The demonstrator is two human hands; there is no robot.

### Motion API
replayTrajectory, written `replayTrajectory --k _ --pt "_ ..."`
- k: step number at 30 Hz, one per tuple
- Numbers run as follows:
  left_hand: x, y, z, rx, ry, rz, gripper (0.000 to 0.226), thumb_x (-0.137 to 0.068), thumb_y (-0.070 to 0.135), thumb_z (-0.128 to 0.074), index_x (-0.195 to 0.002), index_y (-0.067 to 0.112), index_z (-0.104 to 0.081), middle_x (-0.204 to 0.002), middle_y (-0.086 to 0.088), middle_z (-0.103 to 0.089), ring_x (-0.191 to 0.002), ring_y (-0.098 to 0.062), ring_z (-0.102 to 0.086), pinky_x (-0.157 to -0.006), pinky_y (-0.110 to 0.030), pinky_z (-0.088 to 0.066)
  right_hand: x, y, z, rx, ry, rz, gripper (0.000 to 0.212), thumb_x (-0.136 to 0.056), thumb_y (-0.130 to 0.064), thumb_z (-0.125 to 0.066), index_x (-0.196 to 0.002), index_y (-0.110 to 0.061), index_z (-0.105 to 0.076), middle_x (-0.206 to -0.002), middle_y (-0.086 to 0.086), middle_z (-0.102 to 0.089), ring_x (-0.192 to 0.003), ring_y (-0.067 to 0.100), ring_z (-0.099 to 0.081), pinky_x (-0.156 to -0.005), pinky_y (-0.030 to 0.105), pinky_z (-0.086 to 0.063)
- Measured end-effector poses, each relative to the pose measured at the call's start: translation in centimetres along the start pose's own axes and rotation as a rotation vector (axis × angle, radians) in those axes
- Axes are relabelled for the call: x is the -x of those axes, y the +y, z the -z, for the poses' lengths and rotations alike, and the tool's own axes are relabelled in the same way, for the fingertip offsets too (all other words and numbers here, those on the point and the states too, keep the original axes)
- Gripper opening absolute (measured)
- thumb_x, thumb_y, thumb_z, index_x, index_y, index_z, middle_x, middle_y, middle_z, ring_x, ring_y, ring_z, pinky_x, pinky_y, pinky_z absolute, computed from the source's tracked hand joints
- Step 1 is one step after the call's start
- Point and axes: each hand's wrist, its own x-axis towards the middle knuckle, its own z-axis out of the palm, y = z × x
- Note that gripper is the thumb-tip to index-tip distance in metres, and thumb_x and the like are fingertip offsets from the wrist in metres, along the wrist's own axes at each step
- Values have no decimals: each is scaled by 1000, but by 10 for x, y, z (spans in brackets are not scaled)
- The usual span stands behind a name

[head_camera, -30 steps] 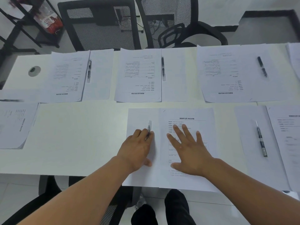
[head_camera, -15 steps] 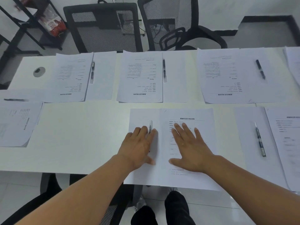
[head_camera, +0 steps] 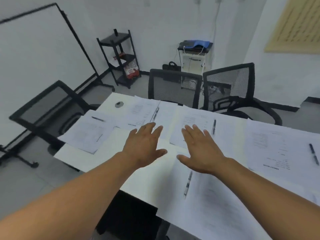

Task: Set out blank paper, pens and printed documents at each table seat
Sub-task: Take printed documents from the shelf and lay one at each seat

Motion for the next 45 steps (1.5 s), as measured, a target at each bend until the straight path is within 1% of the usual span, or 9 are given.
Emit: replayTrajectory --k 5,12,20,25,28,33,37,42,45 --pt "59 -56 46 -12 39 226 97 -98 73 -60 -173 30 -17 -181 -5 -17 -164 -29 -24 -128 -54 -32 -28 -70 59 61 76 192 98 -102 -71 -44 -172 -19 0 -182 5 5 -168 28 6 -135 54 -5" --pt "149 -115 75 15 56 440 87 -102 64 -58 -172 29 -21 -180 -5 -18 -165 -28 -23 -128 -54 -31 -28 -168 88 109 87 377 98 -101 -69 -47 -173 -19 -2 -182 3 -1 -168 28 4 -135 52 -6" --pt "241 -185 82 42 85 531 84 -102 55 -57 -172 26 -20 -180 -7 -14 -166 -28 -18 -129 -57 -28 -9 -276 102 180 89 436 98 -101 -68 -48 -172 -21 -1 -182 3 1 -168 27 5 -135 53 -5" --pt "326 -256 88 38 148 566 85 -101 54 -57 -172 29 -19 -181 -5 -13 -167 -27 -15 -130 -54 -27 10 -391 98 215 92 499 97 -101 -68 -48 -172 -21 -2 -182 3 2 -168 27 6 -135 53 -4" --pt "370 -291 93 38 171 592 86 -102 58 -57 -173 31 -16 -182 -4 -11 -168 -26 -13 -131 -57 -25 14 -455 93 215 116 550 97 -100 -68 -48 -172 -20 -4 -182 4 -2 -168 29 3 -135 53 -6" --pt "452 -349 96 22 158 649 86 -104 57 -55 -174 31 -12 -183 -4 -3 -169 -26 -8 -133 -58 -18 22 -569 86 182 127 669 98 -99 -66 -52 -172 -20 -6 -181 3 -4 -168 28 4 -135 52 -8" --pt "506 -396 99 -7 140 717 87 -104 59 -54 -174 30 -11 -183 -5 -3 -169 -27 -10 -133 -58 -19 18 -650 79 186 108 773 98 -99 -65 -52 -171 -18 -6 -181 5 -4 -168 28 4 -135 52 -8" --pt "545 -454 87 -31 103 813 84 -104 55 -54 -173 28 -15 -182 -6 -8 -167 -28 -16 -131 -56 -24 -8 -732 66 195 55 883 99 -102 -66 -49 -172 -19 1 -182 4 1 -167 27 8 -136 52 -5" --pt "550 -490 76 -24 48 851 84 -104 53 -55 -173 27 -15 -181 -6 -13 -166 -27 -20 -130 -55 -26 -41 -765 54 201 45 905 96 -102 -63 -51 -172 -16 -3 -181 4 -6 -168 27 3 -136 52 -7"
